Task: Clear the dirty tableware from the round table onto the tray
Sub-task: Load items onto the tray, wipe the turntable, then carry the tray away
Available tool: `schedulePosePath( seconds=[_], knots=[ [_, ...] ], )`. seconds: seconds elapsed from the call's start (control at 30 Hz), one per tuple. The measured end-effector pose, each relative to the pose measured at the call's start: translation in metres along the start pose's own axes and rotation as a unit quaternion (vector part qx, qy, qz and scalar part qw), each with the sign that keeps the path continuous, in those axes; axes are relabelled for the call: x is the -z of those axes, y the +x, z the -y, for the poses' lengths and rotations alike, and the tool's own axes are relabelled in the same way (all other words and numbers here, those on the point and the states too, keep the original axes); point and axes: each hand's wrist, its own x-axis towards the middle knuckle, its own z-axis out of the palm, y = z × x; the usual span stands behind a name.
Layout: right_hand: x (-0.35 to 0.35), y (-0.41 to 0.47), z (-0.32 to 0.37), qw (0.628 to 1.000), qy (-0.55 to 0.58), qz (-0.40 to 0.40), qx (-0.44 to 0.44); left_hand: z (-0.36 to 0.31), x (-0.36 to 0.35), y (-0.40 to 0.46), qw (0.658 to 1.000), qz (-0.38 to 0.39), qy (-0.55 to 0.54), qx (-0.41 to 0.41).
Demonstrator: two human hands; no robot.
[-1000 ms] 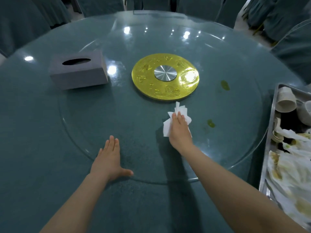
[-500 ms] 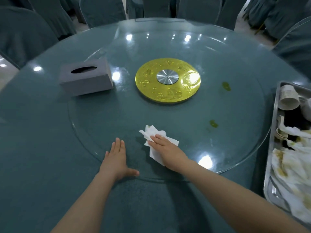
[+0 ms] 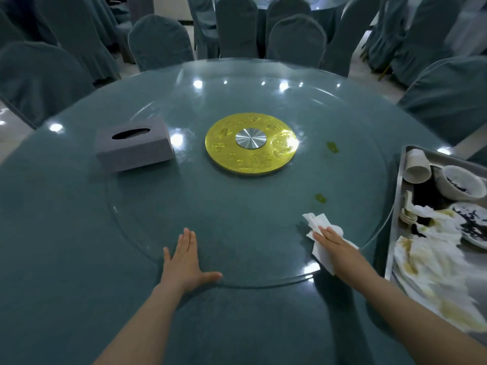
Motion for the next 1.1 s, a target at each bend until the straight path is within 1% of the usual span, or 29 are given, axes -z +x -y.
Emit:
schedulePosePath(
  seconds=[0.07, 0.13, 0.2, 0.3, 0.4, 0.53, 0.67, 0.73, 0.83, 0.87, 0.9, 0.97, 1.03, 1.1],
  knots=[
    [0.001, -0.012, -0.014, 0.999, -0.034, 0.006, -0.027, -0.004, 0.003, -0.001, 1.000, 0.006, 0.003, 0.004],
    [0.002, -0.018, -0.016, 0.997, -0.032, 0.021, -0.063, -0.010, 0.006, -0.002, 1.000, 0.010, 0.001, 0.010],
    [0.005, -0.017, -0.011, 0.995, -0.016, 0.035, -0.093, -0.017, 0.006, -0.004, 0.999, 0.008, -0.028, 0.024],
    [0.007, -0.015, 0.000, 0.993, -0.008, 0.034, -0.109, -0.035, -0.002, -0.012, 0.997, -0.036, -0.065, 0.028],
    [0.000, -0.017, 0.010, 0.994, -0.006, 0.002, -0.110, -0.057, -0.016, -0.023, 0.993, -0.080, -0.081, -0.001],
    [-0.006, -0.020, 0.024, 0.996, -0.043, -0.006, -0.075, -0.081, -0.029, -0.029, 0.993, -0.066, -0.089, -0.028],
    [-0.019, -0.024, 0.047, 0.999, 0.006, -0.025, -0.045, -0.094, -0.034, -0.031, 0.994, -0.054, -0.083, -0.041],
    [-0.023, -0.026, 0.052, 1.000, 0.015, -0.018, -0.002, -0.098, -0.035, -0.031, 0.994, -0.052, -0.085, -0.041],
    [-0.022, -0.019, 0.042, 0.995, -0.009, 0.010, 0.100, -0.098, -0.034, -0.029, 0.994, -0.060, -0.089, -0.037],
    [-0.019, -0.013, 0.037, 0.993, -0.016, 0.018, 0.116, -0.097, -0.033, -0.028, 0.993, -0.061, -0.091, -0.036],
    [-0.017, -0.007, 0.031, 0.993, -0.018, 0.019, 0.111, -0.094, -0.032, -0.027, 0.993, -0.059, -0.094, -0.033],
    [-0.013, 0.004, 0.019, 0.997, -0.021, -0.003, 0.069, -0.088, -0.030, -0.025, 0.994, -0.044, -0.095, -0.024],
    [-0.008, 0.014, 0.010, 0.999, -0.021, -0.023, 0.020, -0.080, -0.030, -0.023, 0.996, -0.032, -0.076, -0.017],
    [-0.002, 0.023, 0.004, 0.998, 0.003, -0.050, -0.050, -0.072, -0.030, -0.020, 0.998, -0.030, -0.054, -0.016]
  ],
)
